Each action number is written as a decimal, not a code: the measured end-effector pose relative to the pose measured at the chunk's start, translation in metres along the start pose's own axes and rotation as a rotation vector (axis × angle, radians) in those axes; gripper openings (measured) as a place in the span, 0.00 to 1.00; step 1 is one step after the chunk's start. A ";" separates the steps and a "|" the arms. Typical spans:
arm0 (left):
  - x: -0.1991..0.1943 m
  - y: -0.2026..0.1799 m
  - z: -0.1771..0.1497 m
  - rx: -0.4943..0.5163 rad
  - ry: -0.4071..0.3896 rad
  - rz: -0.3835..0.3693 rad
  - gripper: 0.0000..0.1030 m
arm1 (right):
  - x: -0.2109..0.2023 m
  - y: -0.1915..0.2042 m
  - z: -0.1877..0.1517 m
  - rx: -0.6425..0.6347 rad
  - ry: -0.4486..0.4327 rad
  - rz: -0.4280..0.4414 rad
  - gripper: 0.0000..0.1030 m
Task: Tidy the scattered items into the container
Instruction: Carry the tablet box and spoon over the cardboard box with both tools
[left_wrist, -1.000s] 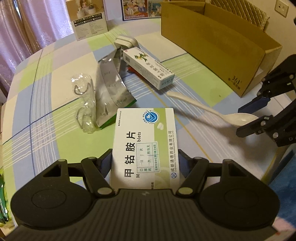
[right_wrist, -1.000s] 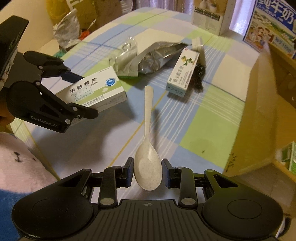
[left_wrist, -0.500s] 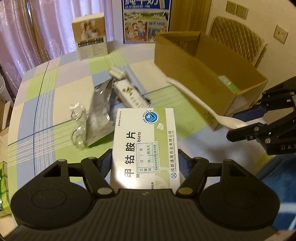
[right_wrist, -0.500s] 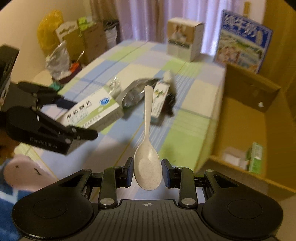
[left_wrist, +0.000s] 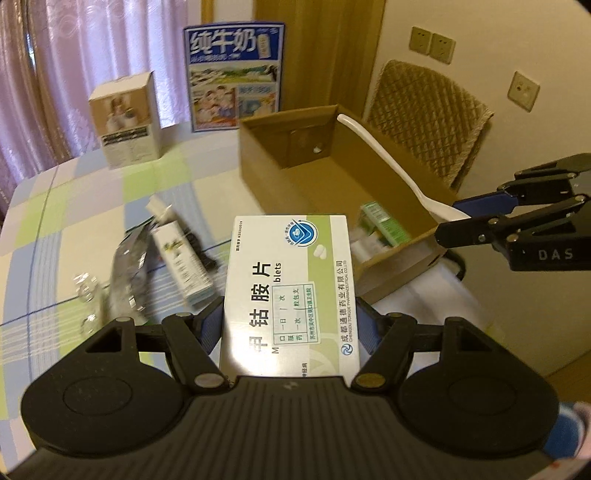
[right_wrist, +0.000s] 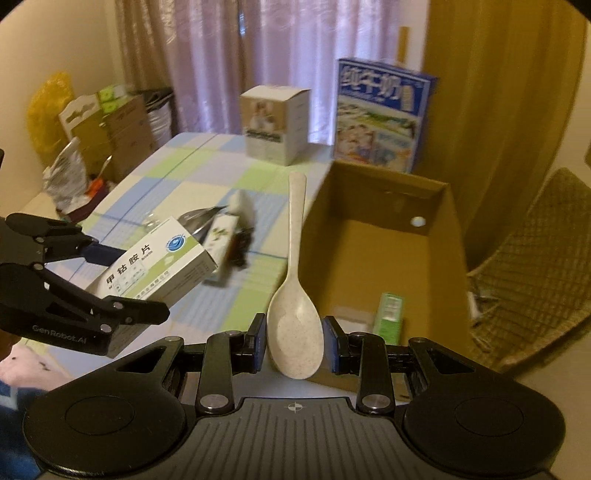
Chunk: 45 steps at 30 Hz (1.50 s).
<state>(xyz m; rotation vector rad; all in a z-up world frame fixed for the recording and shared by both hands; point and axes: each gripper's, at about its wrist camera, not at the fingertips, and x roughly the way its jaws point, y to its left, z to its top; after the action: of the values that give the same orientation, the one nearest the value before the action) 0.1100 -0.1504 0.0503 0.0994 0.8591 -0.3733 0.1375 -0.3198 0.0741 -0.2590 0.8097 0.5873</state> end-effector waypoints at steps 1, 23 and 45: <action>0.002 -0.005 0.004 -0.001 -0.002 -0.004 0.65 | -0.003 -0.006 0.000 0.008 -0.004 -0.007 0.28; 0.071 -0.075 0.069 -0.062 0.005 -0.053 0.65 | 0.009 -0.108 -0.001 0.170 -0.012 -0.067 0.28; 0.120 -0.071 0.098 -0.168 -0.002 -0.074 0.65 | 0.042 -0.143 0.005 0.252 0.005 -0.073 0.28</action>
<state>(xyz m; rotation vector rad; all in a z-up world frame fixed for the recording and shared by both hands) 0.2266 -0.2735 0.0283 -0.0889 0.8904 -0.3687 0.2465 -0.4169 0.0464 -0.0592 0.8658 0.4110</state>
